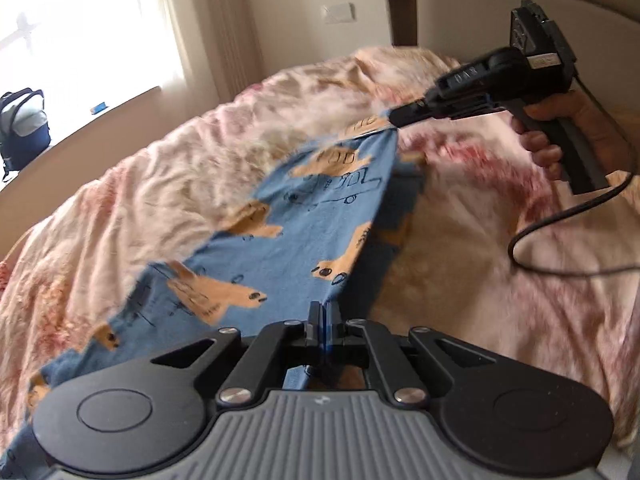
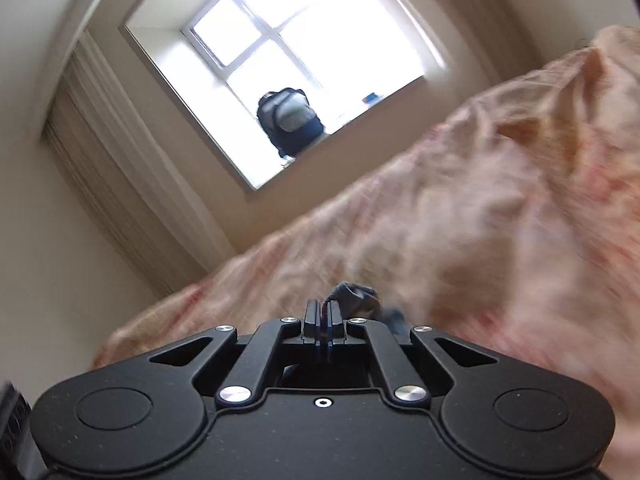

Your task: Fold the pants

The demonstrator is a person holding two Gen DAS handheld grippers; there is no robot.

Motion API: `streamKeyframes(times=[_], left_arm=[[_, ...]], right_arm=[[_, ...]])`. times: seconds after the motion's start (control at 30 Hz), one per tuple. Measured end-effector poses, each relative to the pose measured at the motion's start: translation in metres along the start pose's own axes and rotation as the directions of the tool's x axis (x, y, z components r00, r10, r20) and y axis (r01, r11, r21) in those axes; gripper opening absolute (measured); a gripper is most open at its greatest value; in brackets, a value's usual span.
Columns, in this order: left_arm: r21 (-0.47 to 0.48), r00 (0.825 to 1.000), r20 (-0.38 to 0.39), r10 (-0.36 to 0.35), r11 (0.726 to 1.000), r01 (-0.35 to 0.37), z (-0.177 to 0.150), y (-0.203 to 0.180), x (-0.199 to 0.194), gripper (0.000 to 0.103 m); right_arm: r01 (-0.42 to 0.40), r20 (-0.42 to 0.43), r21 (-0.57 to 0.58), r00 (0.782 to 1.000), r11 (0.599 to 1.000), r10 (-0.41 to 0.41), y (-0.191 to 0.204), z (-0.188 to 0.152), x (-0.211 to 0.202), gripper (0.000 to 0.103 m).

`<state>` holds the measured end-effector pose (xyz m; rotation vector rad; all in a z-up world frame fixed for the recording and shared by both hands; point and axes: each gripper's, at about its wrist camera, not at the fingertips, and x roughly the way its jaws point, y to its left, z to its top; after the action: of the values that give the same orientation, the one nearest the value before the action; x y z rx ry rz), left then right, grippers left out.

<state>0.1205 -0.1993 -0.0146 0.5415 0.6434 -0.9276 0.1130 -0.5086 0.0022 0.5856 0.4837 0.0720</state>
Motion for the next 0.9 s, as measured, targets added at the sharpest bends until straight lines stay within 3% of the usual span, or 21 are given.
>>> streamKeyframes(times=[0.17,0.63,0.67,0.73,0.8,0.87,0.9], left_arm=[[-0.005,0.999,-0.031,-0.004,1.0,0.004,-0.009,-0.003,0.014,0.001],[0.0,0.999,-0.034,-0.018,1.0,0.018,-0.017,-0.001,0.014,0.001],[-0.009,0.999,-0.037,-0.024,1.0,0.024,-0.018,0.001,0.015,0.004],[-0.053,0.998,-0.036,-0.059,0.997,0.057,-0.018,0.006,0.015,0.02],[-0.11,0.994,-0.026,-0.102,0.989,0.098,-0.019,0.013,0.011,0.055],[-0.153,0.994,-0.006,-0.105,0.983,0.103,-0.02,0.019,0.004,0.065],[-0.177,0.995,0.009,-0.098,0.979,0.098,-0.02,0.024,0.0,0.068]], right_arm=[[0.096,-0.049,0.02,0.994,0.995,-0.095,-0.018,-0.036,0.0,0.0],[0.099,-0.032,-0.028,0.994,0.995,-0.1,-0.009,-0.042,-0.012,0.0],[0.107,-0.05,-0.034,0.993,0.994,-0.109,-0.01,-0.044,-0.009,0.0],[0.125,-0.102,-0.024,0.987,0.992,-0.127,-0.016,-0.046,-0.002,0.002],[0.144,-0.098,-0.042,0.984,0.989,-0.148,-0.016,-0.045,-0.006,0.007],[0.169,-0.075,-0.127,0.981,0.977,-0.18,-0.007,-0.038,-0.011,0.028],[0.178,-0.064,-0.167,0.979,0.97,-0.191,-0.003,-0.034,-0.012,0.048]])
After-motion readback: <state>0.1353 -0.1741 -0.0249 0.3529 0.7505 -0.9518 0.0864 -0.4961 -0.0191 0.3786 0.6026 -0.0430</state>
